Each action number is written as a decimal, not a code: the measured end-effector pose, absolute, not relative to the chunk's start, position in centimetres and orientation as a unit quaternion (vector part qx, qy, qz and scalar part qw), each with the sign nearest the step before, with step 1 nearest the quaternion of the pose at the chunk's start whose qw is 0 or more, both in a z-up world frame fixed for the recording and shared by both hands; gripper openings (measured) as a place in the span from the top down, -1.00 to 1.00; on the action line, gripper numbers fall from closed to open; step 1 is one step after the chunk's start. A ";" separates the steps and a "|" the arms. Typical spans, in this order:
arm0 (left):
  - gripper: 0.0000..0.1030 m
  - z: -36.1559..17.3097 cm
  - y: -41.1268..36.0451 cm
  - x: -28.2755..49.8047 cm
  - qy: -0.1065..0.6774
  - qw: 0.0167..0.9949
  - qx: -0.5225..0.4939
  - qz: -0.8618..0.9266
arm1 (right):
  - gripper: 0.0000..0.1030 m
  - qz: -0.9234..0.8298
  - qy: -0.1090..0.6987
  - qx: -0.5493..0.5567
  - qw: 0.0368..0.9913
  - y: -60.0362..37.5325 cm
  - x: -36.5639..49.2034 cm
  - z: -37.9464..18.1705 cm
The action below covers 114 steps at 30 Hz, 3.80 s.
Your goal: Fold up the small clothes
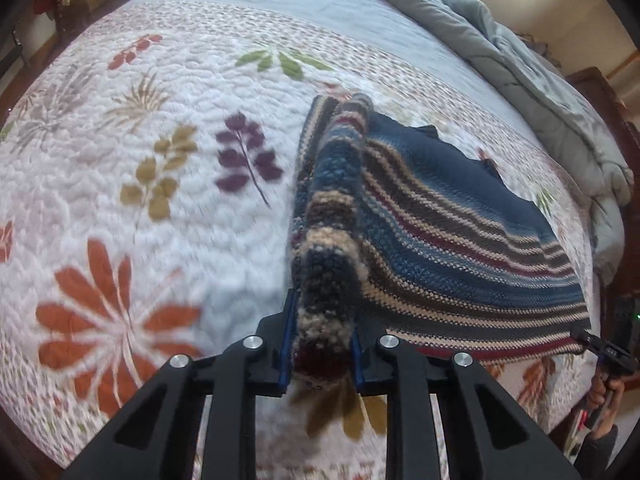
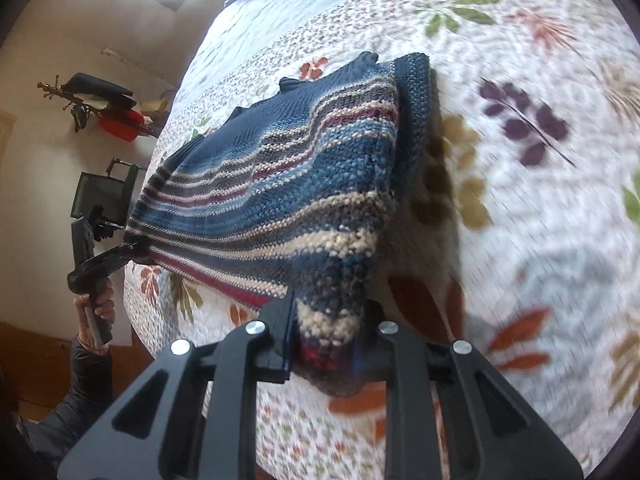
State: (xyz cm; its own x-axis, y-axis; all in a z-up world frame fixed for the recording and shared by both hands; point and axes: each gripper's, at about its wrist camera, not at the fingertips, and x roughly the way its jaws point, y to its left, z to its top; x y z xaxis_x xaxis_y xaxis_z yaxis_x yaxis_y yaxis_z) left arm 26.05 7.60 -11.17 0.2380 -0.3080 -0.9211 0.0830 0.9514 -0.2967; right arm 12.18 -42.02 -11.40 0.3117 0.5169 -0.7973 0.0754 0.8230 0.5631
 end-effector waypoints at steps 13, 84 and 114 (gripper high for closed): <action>0.57 -12.5 5.8 14.0 0.618 0.773 -0.027 -0.139 | 0.62 0.109 0.592 0.225 0.766 -42.1 -0.3 -11.3; -0.01 -14.7 -7.5 22.2 0.524 0.839 0.095 -0.106 | 0.77 0.015 0.578 0.145 0.803 -44.8 18.4 -15.9; -0.52 -14.8 -10.8 15.6 0.550 0.820 0.083 -0.139 | -0.43 0.027 0.593 0.233 0.770 -44.5 1.1 -16.2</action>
State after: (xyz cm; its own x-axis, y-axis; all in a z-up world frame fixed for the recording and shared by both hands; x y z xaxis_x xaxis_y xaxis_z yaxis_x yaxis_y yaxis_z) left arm 15.56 -10.80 -14.77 0.3573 -0.1358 -0.9241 0.3186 0.9477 -0.0160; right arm 1.14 -44.50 -16.18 0.2942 0.3190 -0.9009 0.2349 0.8896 0.3917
